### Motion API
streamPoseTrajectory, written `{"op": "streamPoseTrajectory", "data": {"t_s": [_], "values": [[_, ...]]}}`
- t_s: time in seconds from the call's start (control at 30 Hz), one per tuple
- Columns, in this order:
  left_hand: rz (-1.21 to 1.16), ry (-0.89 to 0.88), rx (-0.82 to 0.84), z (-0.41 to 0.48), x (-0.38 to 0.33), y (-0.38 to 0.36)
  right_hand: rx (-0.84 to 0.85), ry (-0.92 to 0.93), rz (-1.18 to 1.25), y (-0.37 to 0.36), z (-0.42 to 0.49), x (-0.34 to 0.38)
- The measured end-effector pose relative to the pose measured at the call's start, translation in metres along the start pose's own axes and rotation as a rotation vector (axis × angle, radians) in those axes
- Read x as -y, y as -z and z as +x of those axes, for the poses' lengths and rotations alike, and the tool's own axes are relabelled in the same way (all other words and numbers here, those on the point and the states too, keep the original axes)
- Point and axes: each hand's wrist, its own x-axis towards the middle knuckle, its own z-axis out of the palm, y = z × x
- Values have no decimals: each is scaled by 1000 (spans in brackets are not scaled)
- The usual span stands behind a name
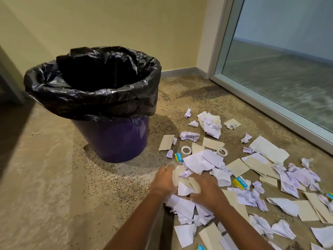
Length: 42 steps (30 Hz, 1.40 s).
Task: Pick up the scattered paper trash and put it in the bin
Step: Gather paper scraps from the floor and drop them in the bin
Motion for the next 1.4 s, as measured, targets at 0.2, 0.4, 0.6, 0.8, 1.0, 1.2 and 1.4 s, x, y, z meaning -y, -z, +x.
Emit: {"op": "streamPoseTrajectory", "data": {"t_s": [0.2, 0.4, 0.6, 0.8, 1.0, 1.2, 1.4], "values": [[-58, 32, -41, -10, -1, 1, -70, 7, 323, 18, -21, -6], [-87, -68, -222, -34, -14, 33, -166, -32, 673, 51, -40, 2], [-236, -277, -544, -63, -51, 113, -145, -119, 1015, 75, -48, 28], [-275, -380, -912, -87, -81, 217, -79, -190, 1335, 99, -50, 64], [-92, -99, -910, -74, -55, 270, -235, 70, 1440, 160, -48, 128], [62, -145, -1030, -86, -20, 221, -572, 522, 1095, 207, -28, 223], [565, -610, -1092, -97, 26, 159, -585, 549, 511, 187, 29, 280]]}}
